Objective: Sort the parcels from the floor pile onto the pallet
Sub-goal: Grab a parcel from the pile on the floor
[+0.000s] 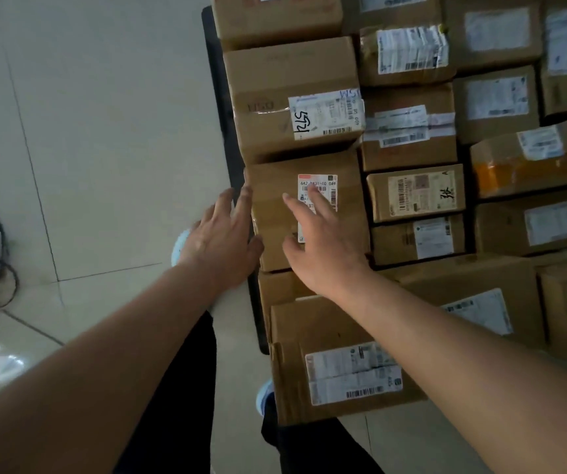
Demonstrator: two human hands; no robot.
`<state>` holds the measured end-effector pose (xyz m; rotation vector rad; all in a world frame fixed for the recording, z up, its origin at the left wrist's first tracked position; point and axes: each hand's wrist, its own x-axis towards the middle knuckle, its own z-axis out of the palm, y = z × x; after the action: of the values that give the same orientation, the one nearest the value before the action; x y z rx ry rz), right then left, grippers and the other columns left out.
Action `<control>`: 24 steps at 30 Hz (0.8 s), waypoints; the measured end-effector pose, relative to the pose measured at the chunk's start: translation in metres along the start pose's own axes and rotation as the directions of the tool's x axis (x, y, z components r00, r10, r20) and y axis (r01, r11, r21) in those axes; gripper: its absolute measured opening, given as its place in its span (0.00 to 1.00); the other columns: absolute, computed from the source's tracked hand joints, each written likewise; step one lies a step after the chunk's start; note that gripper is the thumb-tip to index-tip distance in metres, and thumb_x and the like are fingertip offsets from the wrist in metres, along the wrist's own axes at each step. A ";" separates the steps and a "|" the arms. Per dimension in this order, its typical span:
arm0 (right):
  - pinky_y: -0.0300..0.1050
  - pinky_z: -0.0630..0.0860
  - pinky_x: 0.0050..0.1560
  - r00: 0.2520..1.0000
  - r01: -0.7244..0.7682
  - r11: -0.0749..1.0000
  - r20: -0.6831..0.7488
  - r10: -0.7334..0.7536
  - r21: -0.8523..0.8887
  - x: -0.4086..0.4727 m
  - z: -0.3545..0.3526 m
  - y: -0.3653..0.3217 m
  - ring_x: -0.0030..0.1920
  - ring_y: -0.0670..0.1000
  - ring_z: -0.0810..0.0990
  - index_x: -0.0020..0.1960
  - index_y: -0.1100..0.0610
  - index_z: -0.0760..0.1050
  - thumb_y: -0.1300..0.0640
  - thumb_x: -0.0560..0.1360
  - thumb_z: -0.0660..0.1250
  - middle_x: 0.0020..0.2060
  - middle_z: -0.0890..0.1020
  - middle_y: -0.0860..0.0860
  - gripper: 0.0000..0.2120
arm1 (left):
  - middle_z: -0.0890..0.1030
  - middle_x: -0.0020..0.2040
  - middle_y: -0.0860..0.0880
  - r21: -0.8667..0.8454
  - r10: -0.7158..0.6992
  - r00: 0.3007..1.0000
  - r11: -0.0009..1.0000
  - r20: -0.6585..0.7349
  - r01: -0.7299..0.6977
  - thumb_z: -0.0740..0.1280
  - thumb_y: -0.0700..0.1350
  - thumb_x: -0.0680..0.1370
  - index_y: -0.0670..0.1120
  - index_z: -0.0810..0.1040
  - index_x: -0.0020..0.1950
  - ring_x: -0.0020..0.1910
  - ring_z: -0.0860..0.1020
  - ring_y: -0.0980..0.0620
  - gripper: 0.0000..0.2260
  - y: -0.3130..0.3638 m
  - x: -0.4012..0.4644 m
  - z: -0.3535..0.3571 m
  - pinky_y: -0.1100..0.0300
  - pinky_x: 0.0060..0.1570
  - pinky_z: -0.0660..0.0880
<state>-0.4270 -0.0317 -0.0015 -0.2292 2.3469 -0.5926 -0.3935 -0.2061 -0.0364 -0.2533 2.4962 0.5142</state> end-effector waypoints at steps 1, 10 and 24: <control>0.60 0.70 0.76 1.000 -0.005 1.000 -0.001 0.005 -0.026 0.010 0.006 0.003 0.84 0.57 0.53 0.84 0.42 0.56 0.49 0.83 0.64 0.85 0.50 0.51 0.32 | 0.58 0.80 0.45 -0.037 -0.003 1.000 0.999 0.011 0.004 0.65 0.57 0.80 0.57 0.42 0.81 0.75 0.67 0.37 0.39 -0.004 0.010 0.008 0.40 0.68 0.71; 0.58 0.54 0.80 0.996 -0.072 0.979 0.044 0.082 -0.192 0.060 0.049 0.025 0.85 0.59 0.45 0.85 0.41 0.49 0.46 0.84 0.62 0.85 0.43 0.53 0.34 | 0.69 0.76 0.51 -0.515 -0.178 0.965 0.819 0.193 0.254 0.67 0.53 0.80 0.55 0.52 0.83 0.66 0.77 0.51 0.36 -0.027 0.062 0.062 0.53 0.62 0.77; 0.59 0.60 0.79 0.996 -0.083 0.960 0.012 0.089 -0.266 0.059 0.048 0.025 0.84 0.59 0.47 0.85 0.44 0.52 0.48 0.84 0.64 0.85 0.46 0.54 0.34 | 0.70 0.64 0.63 -0.680 -0.110 0.968 0.694 0.226 0.237 0.63 0.47 0.83 0.58 0.58 0.80 0.48 0.75 0.64 0.27 -0.022 0.063 0.071 0.80 0.32 0.70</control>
<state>-0.4384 -0.0453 -0.0796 -0.2519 2.3957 -0.2296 -0.4033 -0.2008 -0.1336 -0.7026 1.9680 1.3436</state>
